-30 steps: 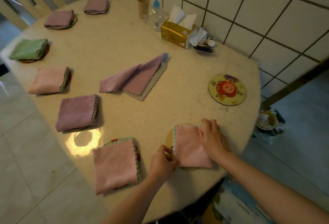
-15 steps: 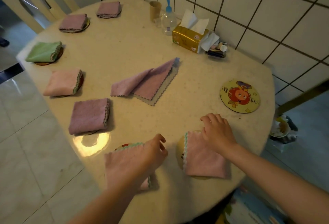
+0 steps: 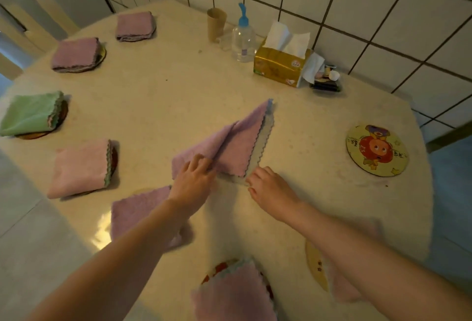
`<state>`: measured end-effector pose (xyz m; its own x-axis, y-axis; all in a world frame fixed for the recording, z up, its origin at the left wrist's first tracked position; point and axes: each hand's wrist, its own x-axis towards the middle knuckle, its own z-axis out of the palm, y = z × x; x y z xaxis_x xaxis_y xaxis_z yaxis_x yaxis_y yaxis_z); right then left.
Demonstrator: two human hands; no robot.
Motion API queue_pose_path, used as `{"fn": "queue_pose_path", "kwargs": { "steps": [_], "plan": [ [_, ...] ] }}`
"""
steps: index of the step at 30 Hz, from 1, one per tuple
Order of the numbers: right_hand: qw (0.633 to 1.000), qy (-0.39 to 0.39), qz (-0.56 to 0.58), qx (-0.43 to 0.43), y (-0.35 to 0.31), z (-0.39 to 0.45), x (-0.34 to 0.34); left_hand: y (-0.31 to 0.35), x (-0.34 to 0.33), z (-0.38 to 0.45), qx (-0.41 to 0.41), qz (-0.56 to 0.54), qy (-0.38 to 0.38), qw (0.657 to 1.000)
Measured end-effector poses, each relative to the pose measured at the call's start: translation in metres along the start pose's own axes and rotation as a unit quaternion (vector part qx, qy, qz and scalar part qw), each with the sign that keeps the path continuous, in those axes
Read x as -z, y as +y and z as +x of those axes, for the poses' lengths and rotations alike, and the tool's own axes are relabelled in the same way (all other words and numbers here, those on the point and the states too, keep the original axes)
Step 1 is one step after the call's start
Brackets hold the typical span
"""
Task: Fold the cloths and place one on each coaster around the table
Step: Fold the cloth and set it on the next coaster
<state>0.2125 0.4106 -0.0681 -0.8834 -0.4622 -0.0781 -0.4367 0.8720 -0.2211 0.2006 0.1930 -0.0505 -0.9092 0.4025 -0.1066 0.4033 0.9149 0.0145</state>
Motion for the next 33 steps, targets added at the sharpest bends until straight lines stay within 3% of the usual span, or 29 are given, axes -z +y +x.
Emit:
{"fn": "queue_pose_path", "kwargs": {
  "steps": [4, 8, 14, 18, 23, 26, 33],
  "plan": [
    [0.996, -0.017, -0.042, -0.079, -0.018, 0.025, -0.009, -0.038, -0.011, 0.019, -0.12, 0.023, 0.015, 0.992],
    [0.991, 0.009, -0.06, -0.117, -0.027, 0.025, -0.014, -0.05, -0.019, 0.035, -0.155, -0.003, 0.023, 0.988],
    [0.982, -0.012, -0.088, -0.169, -0.046, 0.023, -0.013, -0.044, -0.015, 0.064, -0.191, -0.042, 0.029, 0.98],
    [0.979, -0.012, -0.109, -0.172, -0.046, 0.025, -0.011, -0.056, 0.001, 0.08, -0.082, -0.174, -0.017, 0.981],
    [0.98, -0.027, -0.152, -0.127, -0.034, 0.044, -0.009, -0.088, 0.035, 0.11, 0.059, -0.346, -0.013, 0.936],
    [0.986, -0.014, -0.146, -0.079, -0.028, 0.048, -0.003, -0.12, 0.045, 0.14, 0.125, -0.377, 0.007, 0.918],
    [0.992, -0.035, -0.082, -0.093, -0.023, 0.054, -0.011, -0.191, 0.033, 0.214, 0.227, -0.321, 0.041, 0.919]
  ]
}}
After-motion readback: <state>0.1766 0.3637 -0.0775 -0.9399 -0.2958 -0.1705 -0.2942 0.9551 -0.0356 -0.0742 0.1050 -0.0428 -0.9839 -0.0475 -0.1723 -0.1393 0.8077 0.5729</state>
